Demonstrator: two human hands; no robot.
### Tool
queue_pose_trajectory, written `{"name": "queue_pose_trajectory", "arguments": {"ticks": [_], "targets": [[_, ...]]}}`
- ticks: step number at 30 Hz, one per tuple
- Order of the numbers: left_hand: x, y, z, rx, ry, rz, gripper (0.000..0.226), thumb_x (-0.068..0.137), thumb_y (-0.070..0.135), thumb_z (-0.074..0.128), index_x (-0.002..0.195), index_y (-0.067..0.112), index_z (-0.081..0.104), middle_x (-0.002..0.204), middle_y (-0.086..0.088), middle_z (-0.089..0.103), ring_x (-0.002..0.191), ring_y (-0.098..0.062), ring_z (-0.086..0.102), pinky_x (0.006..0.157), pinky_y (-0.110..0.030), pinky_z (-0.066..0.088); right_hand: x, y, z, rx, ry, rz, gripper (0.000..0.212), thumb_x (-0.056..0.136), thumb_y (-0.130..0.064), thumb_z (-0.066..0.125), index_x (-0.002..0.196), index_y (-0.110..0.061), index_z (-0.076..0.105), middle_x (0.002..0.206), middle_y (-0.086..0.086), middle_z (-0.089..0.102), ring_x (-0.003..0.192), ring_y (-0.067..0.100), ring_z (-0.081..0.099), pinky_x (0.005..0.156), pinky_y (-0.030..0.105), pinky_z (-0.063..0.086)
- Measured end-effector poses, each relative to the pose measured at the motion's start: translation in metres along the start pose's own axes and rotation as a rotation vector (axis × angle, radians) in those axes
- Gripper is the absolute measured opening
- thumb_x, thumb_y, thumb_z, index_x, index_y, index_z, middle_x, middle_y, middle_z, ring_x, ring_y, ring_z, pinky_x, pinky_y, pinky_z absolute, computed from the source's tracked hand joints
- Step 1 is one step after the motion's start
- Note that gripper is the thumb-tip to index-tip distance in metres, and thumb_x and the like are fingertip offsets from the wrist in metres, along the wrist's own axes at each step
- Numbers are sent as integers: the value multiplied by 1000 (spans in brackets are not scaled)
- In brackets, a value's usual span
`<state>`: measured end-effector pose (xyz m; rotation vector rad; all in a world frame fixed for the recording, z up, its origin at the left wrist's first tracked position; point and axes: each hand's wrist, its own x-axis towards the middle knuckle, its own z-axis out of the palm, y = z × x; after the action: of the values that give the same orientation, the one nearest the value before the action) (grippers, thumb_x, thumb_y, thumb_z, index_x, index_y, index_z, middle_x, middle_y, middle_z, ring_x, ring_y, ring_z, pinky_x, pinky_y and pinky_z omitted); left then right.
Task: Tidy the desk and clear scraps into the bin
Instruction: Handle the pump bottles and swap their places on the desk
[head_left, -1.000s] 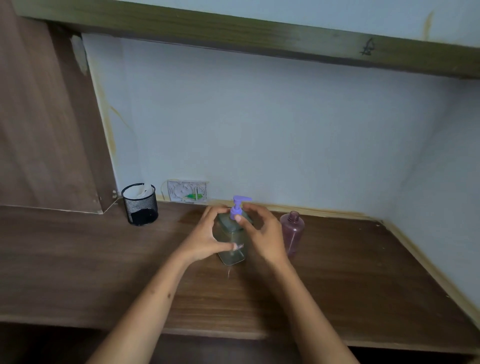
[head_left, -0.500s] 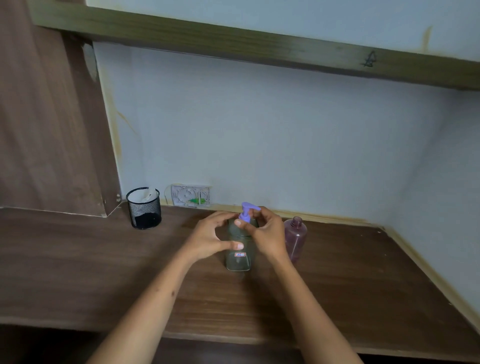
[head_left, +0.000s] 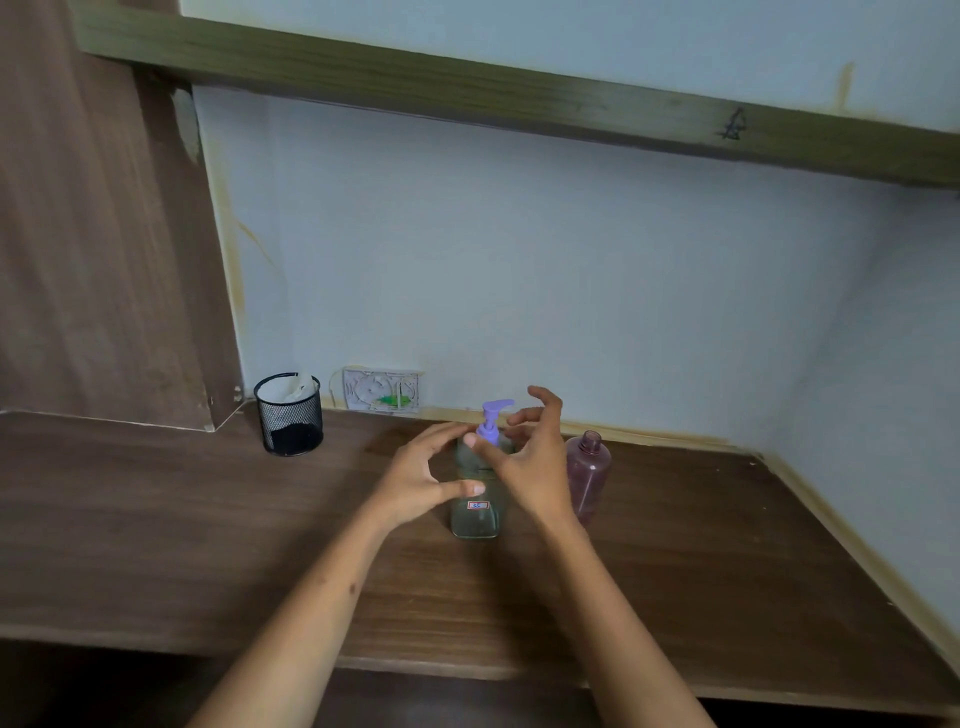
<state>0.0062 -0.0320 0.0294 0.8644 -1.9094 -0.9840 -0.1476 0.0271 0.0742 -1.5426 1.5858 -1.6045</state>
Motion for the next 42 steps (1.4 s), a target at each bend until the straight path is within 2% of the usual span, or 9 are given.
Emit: {"name": "queue_pose_trajectory", "arguments": {"ticks": [5, 12, 17, 21, 23, 29, 35, 39, 42], "targets": [[-1, -1, 2, -17, 6, 16, 71, 55, 48, 84, 117, 63, 52, 138, 20, 49, 130, 1, 45, 114, -31, 35, 0, 0, 6, -95, 53, -17, 83, 72, -26, 83, 133, -26, 27, 81, -4, 62, 75, 7, 63, 71, 19, 51], [-1, -5, 3, -40, 20, 47, 74, 53, 60, 84, 119, 64, 51, 140, 18, 49, 131, -1, 45, 115, -36, 33, -3, 4, 2, -77, 0, -50, 87, 73, -24, 78, 139, -28, 22, 101, -13, 58, 97, 2, 60, 85, 23, 50], [-1, -7, 4, -31, 19, 49, 74, 53, 63, 83, 120, 60, 52, 140, 18, 49, 132, -2, 44, 115, -40, 34, -3, 3, 7, -174, 27, -70, 80, 75, -30, 79, 133, -31, 25, 82, -7, 59, 78, 5, 60, 70, 17, 48], [-1, -5, 3, -28, 9, 41, 74, 53, 63, 83, 119, 63, 51, 140, 19, 47, 132, 0, 44, 116, -37, 32, -3, 5, 6, -96, -37, -75, 70, 81, -23, 69, 130, -40, 22, 104, 1, 65, 91, 9, 65, 76, 13, 49], [-1, -5, 4, -30, 12, 33, 73, 51, 66, 82, 117, 64, 50, 140, 20, 47, 132, 0, 43, 116, -34, 32, -3, 5, 7, -107, -19, -83, 74, 77, -26, 71, 132, -40, 23, 114, -2, 59, 104, 13, 61, 89, 27, 52], [-1, -7, 4, -18, 11, 24, 83, 52, 67, 81, 127, 47, 52, 142, 17, 47, 134, -2, 42, 116, -41, 32, -2, -2, 7, -226, 32, -76, 77, 76, -33, 79, 131, -33, 24, 81, -9, 57, 78, 7, 61, 77, 27, 54], [-2, -4, 3, -38, 4, 12, 85, 48, 70, 80, 125, 49, 49, 139, 20, 46, 133, 0, 42, 116, -32, 30, -3, -4, 6, -107, -14, -50, 75, 73, -19, 70, 125, -45, 22, 111, -3, 59, 102, 11, 59, 89, 32, 50], [-2, -4, 4, -47, 14, 23, 80, 48, 70, 80, 121, 51, 52, 137, 23, 48, 131, 1, 43, 116, -32, 31, -4, -5, 7, -246, 51, -53, 80, 71, -42, 76, 130, -39, 22, 92, -11, 53, 91, 14, 59, 87, 39, 53], [-2, -5, 4, -43, 10, 4, 82, 46, 72, 79, 120, 55, 49, 138, 26, 44, 132, 1, 41, 116, -31, 30, -6, -6, 6, -203, 4, -58, 72, 78, -28, 76, 127, -37, 23, 84, -11, 58, 80, 5, 61, 81, 28, 52]]}}
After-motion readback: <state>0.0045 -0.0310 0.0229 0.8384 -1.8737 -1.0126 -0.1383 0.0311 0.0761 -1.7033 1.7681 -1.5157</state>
